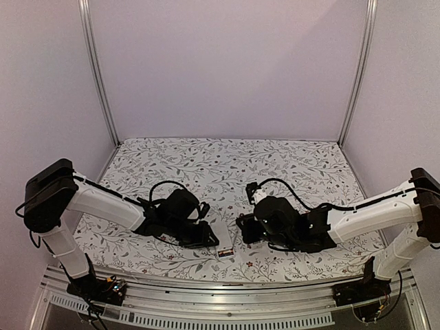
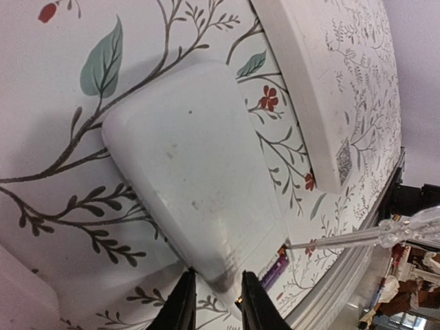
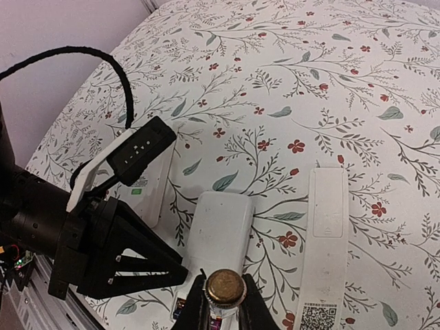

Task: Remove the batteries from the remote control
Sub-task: Adjust the remote control without the battery cover at the center of the board.

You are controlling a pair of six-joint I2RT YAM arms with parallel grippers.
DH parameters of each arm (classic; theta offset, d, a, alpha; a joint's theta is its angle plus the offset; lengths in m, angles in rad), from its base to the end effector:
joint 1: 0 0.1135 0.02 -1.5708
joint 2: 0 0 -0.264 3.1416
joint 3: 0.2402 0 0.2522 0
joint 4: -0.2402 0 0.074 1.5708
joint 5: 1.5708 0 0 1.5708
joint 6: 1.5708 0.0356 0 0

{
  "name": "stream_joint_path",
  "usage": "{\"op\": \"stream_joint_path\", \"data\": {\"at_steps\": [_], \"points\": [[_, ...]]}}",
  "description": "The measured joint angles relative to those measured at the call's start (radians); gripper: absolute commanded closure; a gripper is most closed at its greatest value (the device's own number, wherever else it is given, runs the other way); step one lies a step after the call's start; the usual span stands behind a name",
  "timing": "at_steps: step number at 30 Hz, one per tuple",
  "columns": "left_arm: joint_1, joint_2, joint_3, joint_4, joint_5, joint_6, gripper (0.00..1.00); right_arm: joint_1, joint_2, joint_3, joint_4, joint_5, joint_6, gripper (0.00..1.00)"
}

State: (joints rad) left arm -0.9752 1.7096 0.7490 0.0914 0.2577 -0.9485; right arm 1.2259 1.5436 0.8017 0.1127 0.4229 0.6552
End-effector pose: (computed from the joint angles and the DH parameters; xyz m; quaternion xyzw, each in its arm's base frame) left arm 0.1698 -0.2667 0.1258 0.0566 0.9306 -0.3486 0.0960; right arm 0.1219 0.2962 0.1935 -0.1539 0.8629 0.2481 0.4125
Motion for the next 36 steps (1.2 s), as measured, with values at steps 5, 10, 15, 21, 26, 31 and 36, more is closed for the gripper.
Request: {"op": "stream_joint_path", "data": {"at_steps": [5,10,15,21,26,31,36], "points": [[0.000,0.000,0.000,0.000,0.002,-0.003,0.79,0.001,0.001,0.005,-0.020,0.016,0.049,1.00],[-0.002,0.003,0.000,0.001,0.003,-0.006,0.80,0.001,0.001,0.005,-0.031,0.029,0.095,1.00],[-0.004,0.008,0.000,0.001,0.005,-0.008,0.80,0.001,0.001,0.003,-0.039,0.041,0.149,1.00],[-0.008,0.010,0.000,0.002,0.006,-0.013,0.81,0.001,0.001,-0.009,-0.033,0.053,0.226,1.00],[-0.009,0.013,0.000,0.002,0.011,-0.014,0.81,0.001,0.001,-0.021,-0.021,0.059,0.271,1.00],[-0.009,0.020,-0.003,0.021,0.011,-0.015,0.79,0.002,-0.006,-0.031,-0.008,0.057,0.275,1.00],[0.000,0.020,-0.015,0.056,0.005,-0.023,0.69,0.004,-0.045,-0.039,-0.009,0.064,0.260,1.00]]}}
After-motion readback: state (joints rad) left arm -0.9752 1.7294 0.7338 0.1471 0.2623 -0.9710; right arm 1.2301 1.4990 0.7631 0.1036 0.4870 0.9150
